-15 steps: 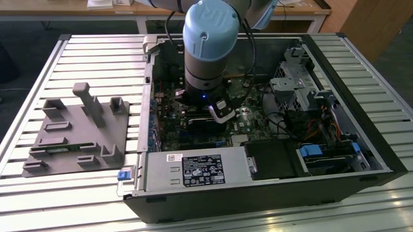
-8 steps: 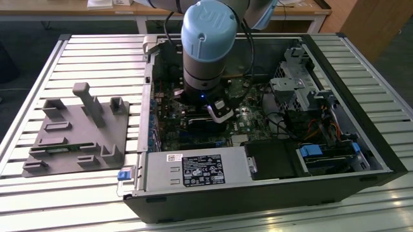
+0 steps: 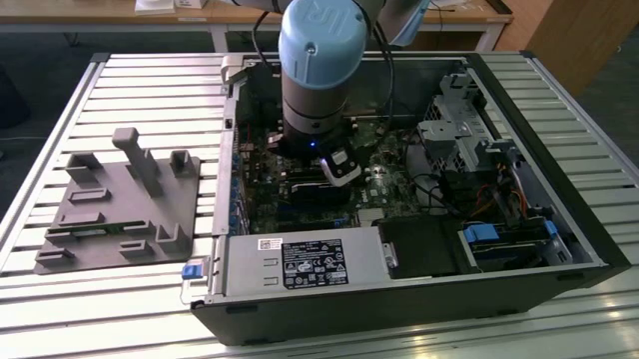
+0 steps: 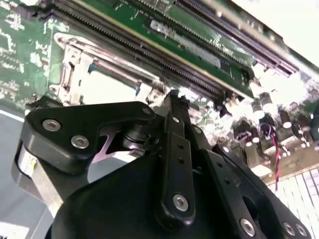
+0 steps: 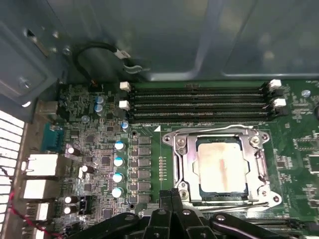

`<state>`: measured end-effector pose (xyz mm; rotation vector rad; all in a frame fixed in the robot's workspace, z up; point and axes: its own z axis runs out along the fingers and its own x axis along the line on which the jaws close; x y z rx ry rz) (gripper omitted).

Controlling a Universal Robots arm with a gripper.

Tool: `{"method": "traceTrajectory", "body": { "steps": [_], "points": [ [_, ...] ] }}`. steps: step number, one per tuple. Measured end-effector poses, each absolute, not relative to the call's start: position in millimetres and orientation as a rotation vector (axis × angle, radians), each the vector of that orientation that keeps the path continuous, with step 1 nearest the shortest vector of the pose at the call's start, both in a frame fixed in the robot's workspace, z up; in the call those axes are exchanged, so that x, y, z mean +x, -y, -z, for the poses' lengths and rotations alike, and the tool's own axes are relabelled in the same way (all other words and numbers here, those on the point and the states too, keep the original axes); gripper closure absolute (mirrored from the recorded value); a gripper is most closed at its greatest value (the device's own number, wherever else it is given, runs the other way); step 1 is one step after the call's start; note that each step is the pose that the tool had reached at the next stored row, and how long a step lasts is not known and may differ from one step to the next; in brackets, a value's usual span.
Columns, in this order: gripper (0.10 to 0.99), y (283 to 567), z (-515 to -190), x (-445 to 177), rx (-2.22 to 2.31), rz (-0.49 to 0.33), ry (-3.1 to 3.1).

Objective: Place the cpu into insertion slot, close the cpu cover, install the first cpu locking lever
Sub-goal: 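Install the first cpu locking lever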

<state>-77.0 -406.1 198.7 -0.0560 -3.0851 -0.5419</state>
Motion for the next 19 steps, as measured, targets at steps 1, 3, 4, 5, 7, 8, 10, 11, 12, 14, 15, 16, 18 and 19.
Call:
{"method": "traceTrajectory", "body": {
  "steps": [1, 3, 4, 5, 7, 8, 10, 11, 12, 14, 15, 16, 18, 19],
  "points": [
    [0.98, 406.1, -201.4, -77.1, -0.056, 0.542, 3.085],
    [0.98, 406.1, -207.0, -77.0, -0.056, 0.543, 3.085],
    [0.98, 406.1, -209.0, -77.0, -0.056, 0.543, 3.085],
    [0.98, 406.1, -210.8, -77.0, -0.056, 0.542, 3.085],
    [0.98, 406.0, -214.8, -77.0, -0.056, 0.542, 3.085],
    [0.98, 405.9, -217.6, -77.0, -0.056, 0.542, 3.085],
    [0.98, 405.7, -222.8, -77.0, -0.056, 0.542, 3.085],
    [0.98, 405.4, -225.5, -77.0, -0.056, 0.542, 3.085],
    [0.98, 405.1, -228.3, -77.0, -0.056, 0.542, 3.085],
    [0.98, 404.3, -233.7, -77.1, -0.056, 0.542, 3.085],
    [0.98, 403.9, -236.2, -77.0, -0.056, 0.542, 3.085],
    [0.98, 403.8, -239.1, -77.0, -0.056, 0.542, 3.085],
    [0.98, 403.6, -243.8, -77.0, -0.056, 0.542, 3.085],
    [0.98, 403.6, -244.8, -77.0, -0.056, 0.542, 3.085]
  ]
}}
